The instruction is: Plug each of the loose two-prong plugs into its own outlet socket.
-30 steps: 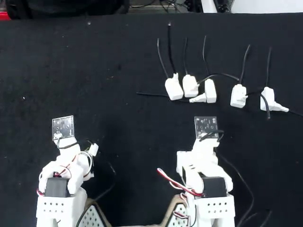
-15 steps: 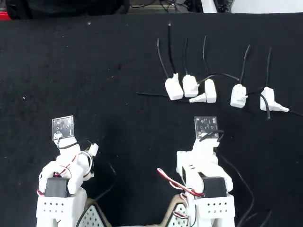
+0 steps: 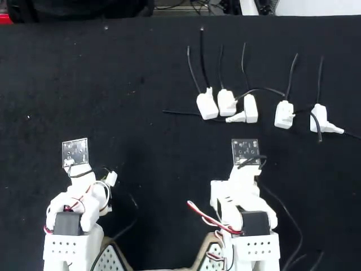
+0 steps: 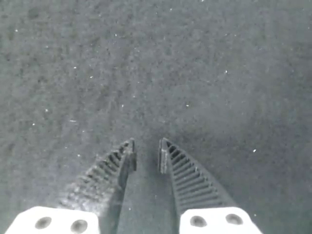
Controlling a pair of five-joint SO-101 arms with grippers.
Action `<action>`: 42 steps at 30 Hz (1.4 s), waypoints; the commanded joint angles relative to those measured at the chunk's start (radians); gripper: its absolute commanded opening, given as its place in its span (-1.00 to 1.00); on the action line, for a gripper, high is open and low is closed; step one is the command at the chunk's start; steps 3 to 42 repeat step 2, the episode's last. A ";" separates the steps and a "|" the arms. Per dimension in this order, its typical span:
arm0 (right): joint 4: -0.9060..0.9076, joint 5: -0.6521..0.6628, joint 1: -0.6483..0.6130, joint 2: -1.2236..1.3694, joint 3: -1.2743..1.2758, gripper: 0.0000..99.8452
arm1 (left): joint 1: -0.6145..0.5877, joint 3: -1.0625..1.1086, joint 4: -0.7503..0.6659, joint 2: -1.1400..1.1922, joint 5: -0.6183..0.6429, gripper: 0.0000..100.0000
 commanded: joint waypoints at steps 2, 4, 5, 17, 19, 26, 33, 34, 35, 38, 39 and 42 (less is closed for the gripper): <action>0.008 -0.008 0.012 -0.096 -0.004 -0.85 | 0.013 0.022 0.008 0.003 0.009 -0.94; 0.008 -0.008 0.012 -0.096 -0.004 -0.85 | 0.013 0.022 0.008 0.003 0.009 -0.94; 0.008 -0.008 0.012 -0.096 -0.004 -0.85 | 0.013 0.022 0.008 0.003 0.009 -0.94; 0.008 -0.008 0.012 -0.096 -0.004 -0.85 | 0.013 0.022 0.008 0.003 0.009 -0.94; 0.008 -0.008 0.012 -0.096 -0.004 -0.85 | 0.013 0.022 0.008 0.003 0.009 -0.94; 0.008 -0.008 0.012 -0.096 -0.004 -0.85 | 0.013 0.022 0.008 0.003 0.009 -0.94; 0.008 -0.008 0.012 -0.096 -0.004 -0.85 | 0.013 0.022 0.008 0.003 0.009 -0.94; 0.008 -0.008 0.012 -0.096 -0.004 -0.85 | 0.013 0.022 0.008 0.003 0.009 -0.94; 0.008 -0.008 0.012 -0.096 -0.004 -0.85 | 0.013 0.022 0.008 0.003 0.009 -0.94; 0.008 -0.008 0.012 -0.096 -0.004 -0.85 | 0.013 0.022 0.008 0.003 0.009 -0.94; 0.008 -0.008 0.012 -0.096 -0.004 -0.85 | 0.013 0.022 0.008 0.003 0.009 -0.94; 0.008 -0.008 0.012 -0.096 -0.004 -0.85 | 0.013 0.022 0.008 0.003 0.009 -0.94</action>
